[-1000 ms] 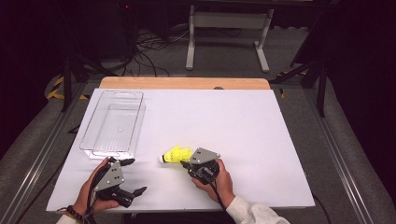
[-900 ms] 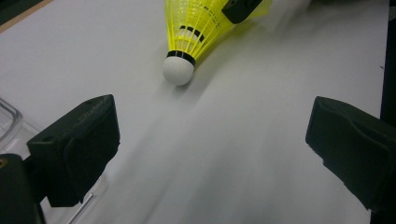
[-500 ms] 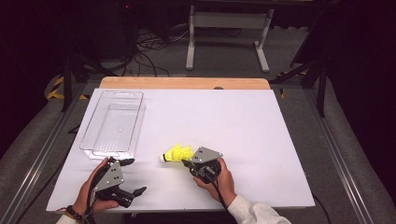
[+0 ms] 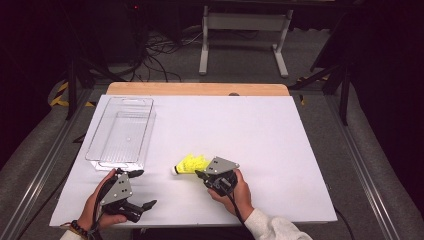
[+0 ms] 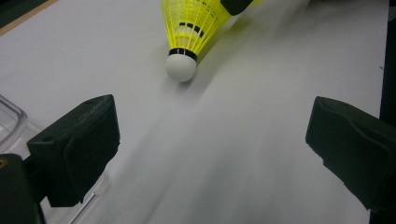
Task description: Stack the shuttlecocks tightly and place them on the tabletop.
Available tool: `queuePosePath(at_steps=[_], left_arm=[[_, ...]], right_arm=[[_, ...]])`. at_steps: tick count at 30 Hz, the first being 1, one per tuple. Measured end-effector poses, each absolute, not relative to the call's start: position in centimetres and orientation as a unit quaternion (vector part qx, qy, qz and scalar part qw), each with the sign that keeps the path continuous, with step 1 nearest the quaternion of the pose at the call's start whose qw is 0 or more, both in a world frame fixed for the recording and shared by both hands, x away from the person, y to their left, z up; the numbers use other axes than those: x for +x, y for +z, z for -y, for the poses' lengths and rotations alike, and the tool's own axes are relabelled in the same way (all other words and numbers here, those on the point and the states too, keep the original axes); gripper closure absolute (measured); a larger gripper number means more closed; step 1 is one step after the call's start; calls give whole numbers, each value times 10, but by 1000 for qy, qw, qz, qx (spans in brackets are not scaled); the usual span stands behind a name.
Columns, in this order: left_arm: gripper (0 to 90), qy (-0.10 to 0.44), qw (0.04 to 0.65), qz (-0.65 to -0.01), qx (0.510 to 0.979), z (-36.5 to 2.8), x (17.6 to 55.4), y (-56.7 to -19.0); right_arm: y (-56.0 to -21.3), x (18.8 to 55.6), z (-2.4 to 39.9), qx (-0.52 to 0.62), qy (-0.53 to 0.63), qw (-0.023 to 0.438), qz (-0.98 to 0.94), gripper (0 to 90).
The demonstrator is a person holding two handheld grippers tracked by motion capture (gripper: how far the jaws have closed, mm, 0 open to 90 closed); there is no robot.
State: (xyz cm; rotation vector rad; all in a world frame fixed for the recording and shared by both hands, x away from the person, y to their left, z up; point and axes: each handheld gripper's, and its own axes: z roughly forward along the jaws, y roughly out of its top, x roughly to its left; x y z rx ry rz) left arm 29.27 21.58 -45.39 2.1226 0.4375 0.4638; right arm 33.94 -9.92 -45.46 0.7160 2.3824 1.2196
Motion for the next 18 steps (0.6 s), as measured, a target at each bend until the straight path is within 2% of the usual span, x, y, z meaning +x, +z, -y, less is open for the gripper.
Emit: queuePosePath(at_steps=[18], left_arm=[[36,187,448,-178,856,-216,292,-454]], right_arm=[[-448,339,104,252,442,191,-840,875]])
